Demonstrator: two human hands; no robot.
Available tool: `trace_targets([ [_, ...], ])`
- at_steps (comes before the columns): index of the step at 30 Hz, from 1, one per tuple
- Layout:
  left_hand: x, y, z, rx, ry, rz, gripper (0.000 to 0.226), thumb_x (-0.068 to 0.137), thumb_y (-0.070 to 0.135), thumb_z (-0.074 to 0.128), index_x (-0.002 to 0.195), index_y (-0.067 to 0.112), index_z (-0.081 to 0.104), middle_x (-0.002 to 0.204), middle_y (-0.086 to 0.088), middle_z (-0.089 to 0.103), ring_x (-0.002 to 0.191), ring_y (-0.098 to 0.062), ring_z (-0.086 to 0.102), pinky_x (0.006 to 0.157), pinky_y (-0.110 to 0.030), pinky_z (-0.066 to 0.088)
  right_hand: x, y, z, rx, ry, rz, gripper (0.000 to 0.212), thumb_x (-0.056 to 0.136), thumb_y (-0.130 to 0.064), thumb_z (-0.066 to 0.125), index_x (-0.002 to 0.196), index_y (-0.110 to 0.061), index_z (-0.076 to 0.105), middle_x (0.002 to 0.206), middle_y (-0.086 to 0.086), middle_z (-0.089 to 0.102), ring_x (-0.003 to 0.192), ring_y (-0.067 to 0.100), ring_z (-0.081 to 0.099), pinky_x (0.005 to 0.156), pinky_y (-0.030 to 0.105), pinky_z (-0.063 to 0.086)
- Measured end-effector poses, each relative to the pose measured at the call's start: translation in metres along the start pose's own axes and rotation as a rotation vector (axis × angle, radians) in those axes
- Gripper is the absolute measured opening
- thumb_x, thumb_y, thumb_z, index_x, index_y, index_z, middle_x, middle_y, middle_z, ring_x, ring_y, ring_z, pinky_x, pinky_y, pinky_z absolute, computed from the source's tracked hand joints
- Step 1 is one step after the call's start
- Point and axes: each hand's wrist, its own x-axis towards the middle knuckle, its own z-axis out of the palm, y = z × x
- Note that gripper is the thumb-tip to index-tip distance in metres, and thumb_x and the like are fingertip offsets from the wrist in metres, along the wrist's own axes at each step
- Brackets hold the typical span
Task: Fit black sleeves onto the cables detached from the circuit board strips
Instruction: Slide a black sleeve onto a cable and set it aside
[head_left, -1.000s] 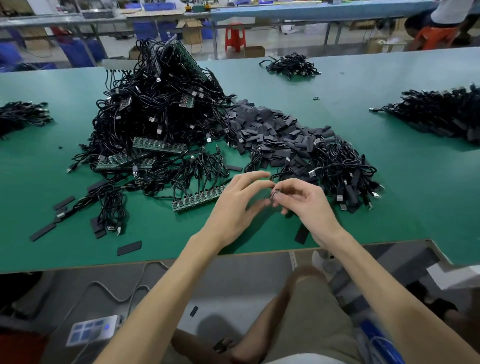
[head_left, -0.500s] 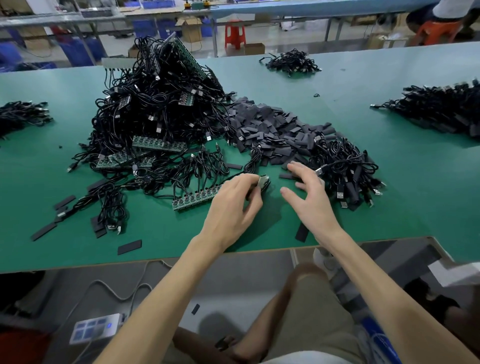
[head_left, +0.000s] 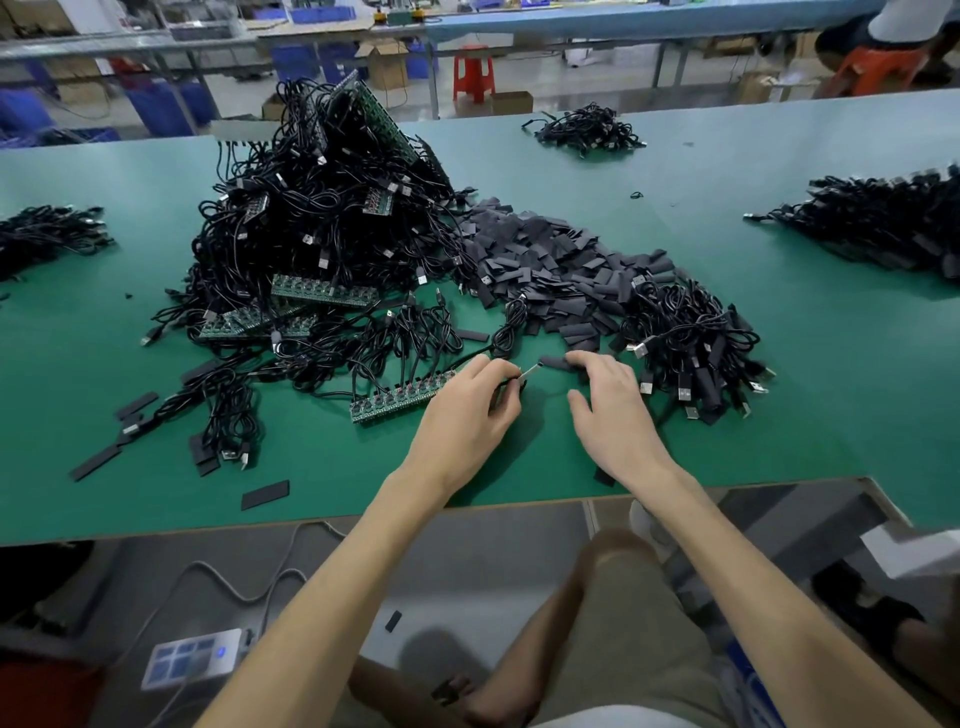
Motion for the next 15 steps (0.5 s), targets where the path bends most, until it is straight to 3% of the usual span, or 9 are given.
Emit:
trace_targets([
  [5,0.0,-0.001,-0.001,0.021,-0.014,0.001,0.016,0.104,0.02,0.056,0.11,0.01,0.067,0.097,0.0,0.058,0.081,-0.019,0.052,0.074,-0.041,0.048,0.008,0.003,-0.009,-0.134,0.017,-0.083,0.048,0.098,-0.007,0.061,0.144,-0.007,0.048,0.142,0.009,0.051,0.136,0.024,0.037,0.117,0.035,0.028],
  [9,0.003,-0.005,0.0,0.019,0.009,-0.014,0.018,0.105,0.021,0.053,0.113,0.01,0.065,0.1,0.001,0.058,0.084,-0.017,0.053,0.077,-0.038,0.047,0.026,0.012,-0.023,-0.252,-0.101,-0.049,0.052,0.101,-0.023,0.063,0.149,-0.013,0.046,0.152,0.003,0.046,0.14,0.026,0.037,0.117,0.041,0.028],
  [12,0.003,-0.008,0.0,-0.006,0.031,-0.06,0.02,0.106,0.023,0.052,0.114,0.01,0.066,0.102,0.003,0.06,0.086,-0.016,0.056,0.079,-0.037,0.049,0.028,0.014,-0.018,-0.275,-0.052,-0.01,0.035,0.103,-0.027,0.058,0.137,-0.015,0.058,0.141,0.003,0.053,0.124,0.03,0.049,0.107,0.042,0.034],
  [15,0.003,-0.011,-0.001,-0.063,0.057,-0.099,0.02,0.106,0.021,0.051,0.112,0.01,0.068,0.101,0.003,0.064,0.087,-0.011,0.058,0.079,-0.032,0.048,0.023,0.013,-0.007,-0.304,0.042,-0.037,0.022,0.105,-0.024,0.056,0.123,-0.013,0.063,0.125,0.006,0.054,0.107,0.03,0.05,0.097,0.04,0.037],
])
